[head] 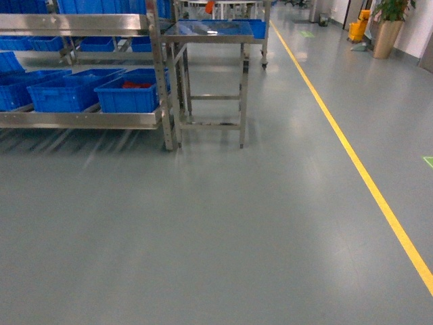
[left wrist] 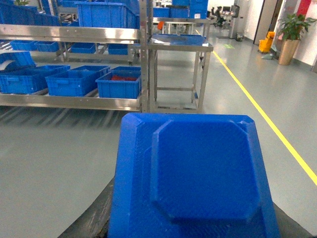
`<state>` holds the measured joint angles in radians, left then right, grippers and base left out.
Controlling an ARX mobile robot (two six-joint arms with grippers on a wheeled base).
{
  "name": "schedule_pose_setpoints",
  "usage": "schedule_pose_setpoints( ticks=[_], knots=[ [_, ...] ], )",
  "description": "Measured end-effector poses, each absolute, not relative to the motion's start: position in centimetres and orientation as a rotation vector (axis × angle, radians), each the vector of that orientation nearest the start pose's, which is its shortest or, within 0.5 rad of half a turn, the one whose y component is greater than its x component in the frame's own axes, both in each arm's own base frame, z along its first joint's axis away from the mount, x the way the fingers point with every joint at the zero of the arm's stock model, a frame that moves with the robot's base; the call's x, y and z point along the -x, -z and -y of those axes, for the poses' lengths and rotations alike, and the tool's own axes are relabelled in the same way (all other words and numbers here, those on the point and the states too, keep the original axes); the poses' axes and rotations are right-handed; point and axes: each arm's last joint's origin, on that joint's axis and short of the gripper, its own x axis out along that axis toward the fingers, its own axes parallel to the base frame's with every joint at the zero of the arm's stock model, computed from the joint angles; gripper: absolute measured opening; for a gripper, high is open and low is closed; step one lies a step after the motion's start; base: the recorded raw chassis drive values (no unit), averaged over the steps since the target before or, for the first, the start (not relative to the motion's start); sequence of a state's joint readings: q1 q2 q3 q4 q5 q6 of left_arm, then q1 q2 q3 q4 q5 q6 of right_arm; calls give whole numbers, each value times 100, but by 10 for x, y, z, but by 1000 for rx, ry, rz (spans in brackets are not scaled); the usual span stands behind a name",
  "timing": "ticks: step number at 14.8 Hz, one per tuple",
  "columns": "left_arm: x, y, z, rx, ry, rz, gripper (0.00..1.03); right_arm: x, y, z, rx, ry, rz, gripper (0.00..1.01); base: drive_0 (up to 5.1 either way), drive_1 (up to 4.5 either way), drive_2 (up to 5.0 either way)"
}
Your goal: Sort blue parts and orange caps into right shelf containers
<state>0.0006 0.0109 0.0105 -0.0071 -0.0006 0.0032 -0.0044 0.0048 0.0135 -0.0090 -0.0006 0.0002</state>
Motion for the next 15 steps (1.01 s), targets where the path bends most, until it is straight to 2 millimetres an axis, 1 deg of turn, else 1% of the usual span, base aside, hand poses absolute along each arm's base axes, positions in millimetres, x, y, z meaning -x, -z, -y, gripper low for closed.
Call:
schedule_pose_setpoints(
  ticks=[15],
  knots=[
    [-98,-166,0,-3,-1,-4,43,-97,-167,0,0,4,6,45,0,430,-430]
  ],
)
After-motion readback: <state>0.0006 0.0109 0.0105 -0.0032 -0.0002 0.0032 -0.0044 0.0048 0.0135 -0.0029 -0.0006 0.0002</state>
